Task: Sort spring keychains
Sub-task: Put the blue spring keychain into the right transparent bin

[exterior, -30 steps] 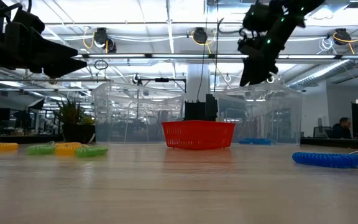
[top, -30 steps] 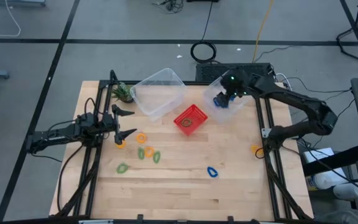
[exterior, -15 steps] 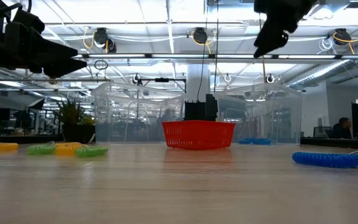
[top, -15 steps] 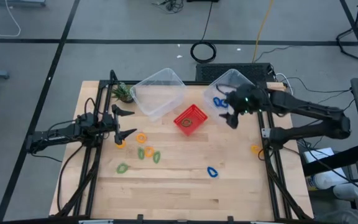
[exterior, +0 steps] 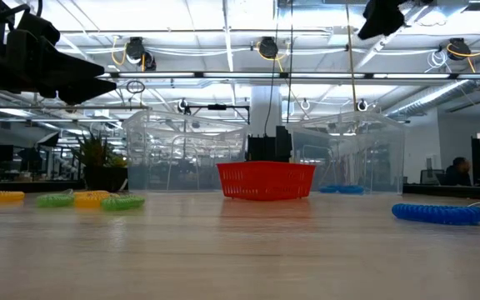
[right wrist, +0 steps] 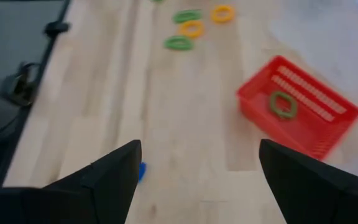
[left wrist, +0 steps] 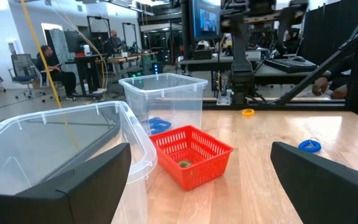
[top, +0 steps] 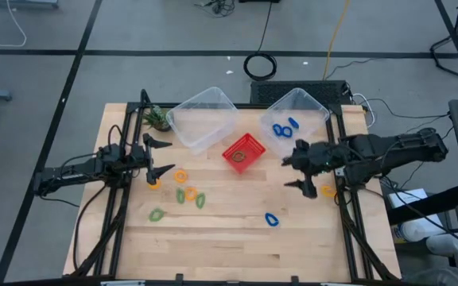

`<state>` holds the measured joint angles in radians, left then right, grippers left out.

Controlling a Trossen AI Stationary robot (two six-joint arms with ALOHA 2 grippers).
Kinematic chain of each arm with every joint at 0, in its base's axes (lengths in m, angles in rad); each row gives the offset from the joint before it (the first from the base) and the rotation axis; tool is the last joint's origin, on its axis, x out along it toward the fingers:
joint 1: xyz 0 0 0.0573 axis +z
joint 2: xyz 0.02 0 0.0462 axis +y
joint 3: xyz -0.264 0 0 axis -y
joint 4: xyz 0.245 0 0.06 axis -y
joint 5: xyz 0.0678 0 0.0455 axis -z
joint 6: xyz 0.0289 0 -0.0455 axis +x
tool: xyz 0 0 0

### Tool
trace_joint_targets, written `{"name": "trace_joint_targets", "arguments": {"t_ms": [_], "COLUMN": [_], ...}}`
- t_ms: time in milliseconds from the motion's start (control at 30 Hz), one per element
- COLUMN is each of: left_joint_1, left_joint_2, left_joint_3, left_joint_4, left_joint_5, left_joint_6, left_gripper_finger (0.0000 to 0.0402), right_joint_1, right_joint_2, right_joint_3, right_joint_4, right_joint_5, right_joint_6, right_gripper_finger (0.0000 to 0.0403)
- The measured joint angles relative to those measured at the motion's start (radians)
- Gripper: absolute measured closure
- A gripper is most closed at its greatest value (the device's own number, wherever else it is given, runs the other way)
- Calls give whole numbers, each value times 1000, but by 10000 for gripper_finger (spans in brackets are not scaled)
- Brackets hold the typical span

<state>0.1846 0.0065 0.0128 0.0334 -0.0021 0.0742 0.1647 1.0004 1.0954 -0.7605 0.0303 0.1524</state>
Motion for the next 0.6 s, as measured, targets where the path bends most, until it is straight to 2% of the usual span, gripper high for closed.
{"name": "trace_joint_targets", "arguments": {"t_ms": [300, 467, 600], "left_joint_1": [0, 0, 0], "left_joint_2": [0, 0, 0], "left_joint_3": [0, 0, 0], "left_joint_4": [0, 0, 0], "left_joint_5": [0, 0, 0], "left_joint_6": [0, 0, 0], "left_gripper_finger": [7, 7, 7], "right_joint_1": [180, 273, 322], "right_joint_2": [20, 55, 111], "right_joint_3": [1, 1, 1], "right_joint_4": [0, 0, 5], "right_joint_5": [22, 126, 130], "right_joint_6": [0, 76, 173], "right_gripper_finger": [94, 94, 94]}}
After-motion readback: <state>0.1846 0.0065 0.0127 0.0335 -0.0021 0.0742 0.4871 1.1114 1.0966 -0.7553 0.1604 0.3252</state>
